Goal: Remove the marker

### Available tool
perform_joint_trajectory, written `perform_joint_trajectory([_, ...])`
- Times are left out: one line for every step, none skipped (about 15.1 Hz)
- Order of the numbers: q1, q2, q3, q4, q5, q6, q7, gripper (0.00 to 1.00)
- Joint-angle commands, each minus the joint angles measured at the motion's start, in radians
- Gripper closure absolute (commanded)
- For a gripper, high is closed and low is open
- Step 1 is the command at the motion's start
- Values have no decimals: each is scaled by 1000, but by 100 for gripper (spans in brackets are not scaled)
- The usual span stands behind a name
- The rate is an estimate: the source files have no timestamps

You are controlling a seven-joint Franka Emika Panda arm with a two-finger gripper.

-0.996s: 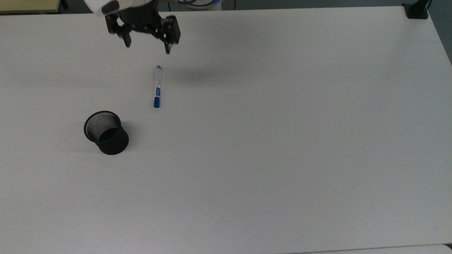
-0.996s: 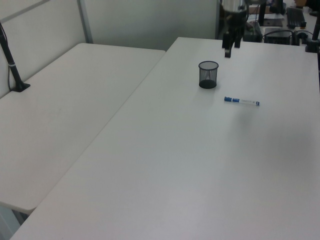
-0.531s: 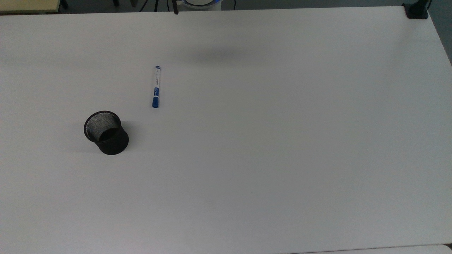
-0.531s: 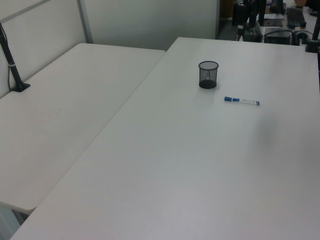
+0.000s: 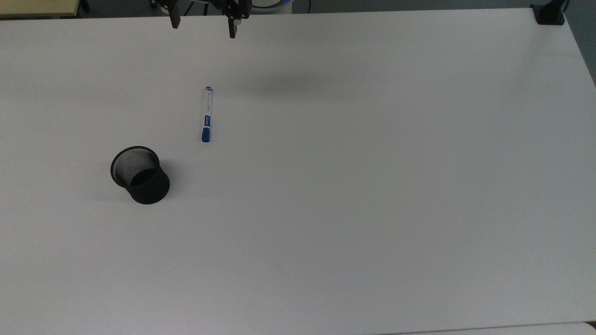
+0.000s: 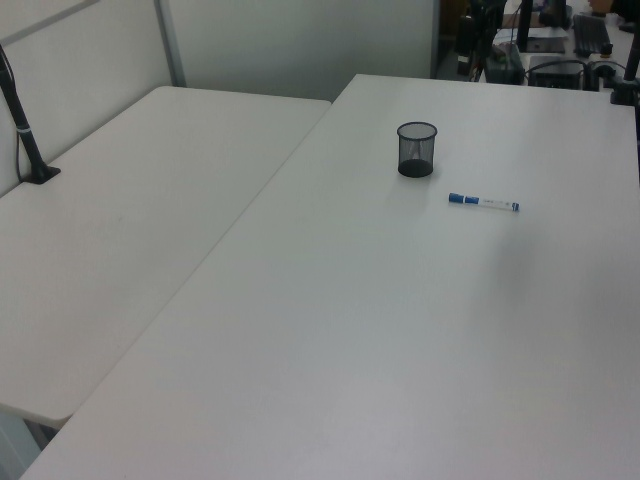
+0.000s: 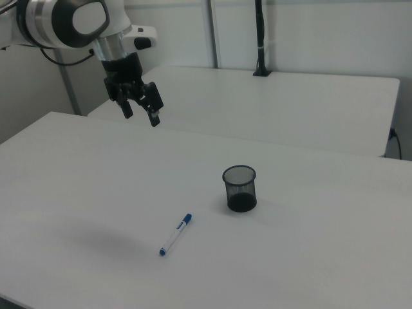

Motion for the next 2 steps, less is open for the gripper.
perform_joint_trajectory([20,-15,-13,-18,-15,14,8,0])
perform_joint_trajectory([20,-15,-14,-18,-15,14,8,0])
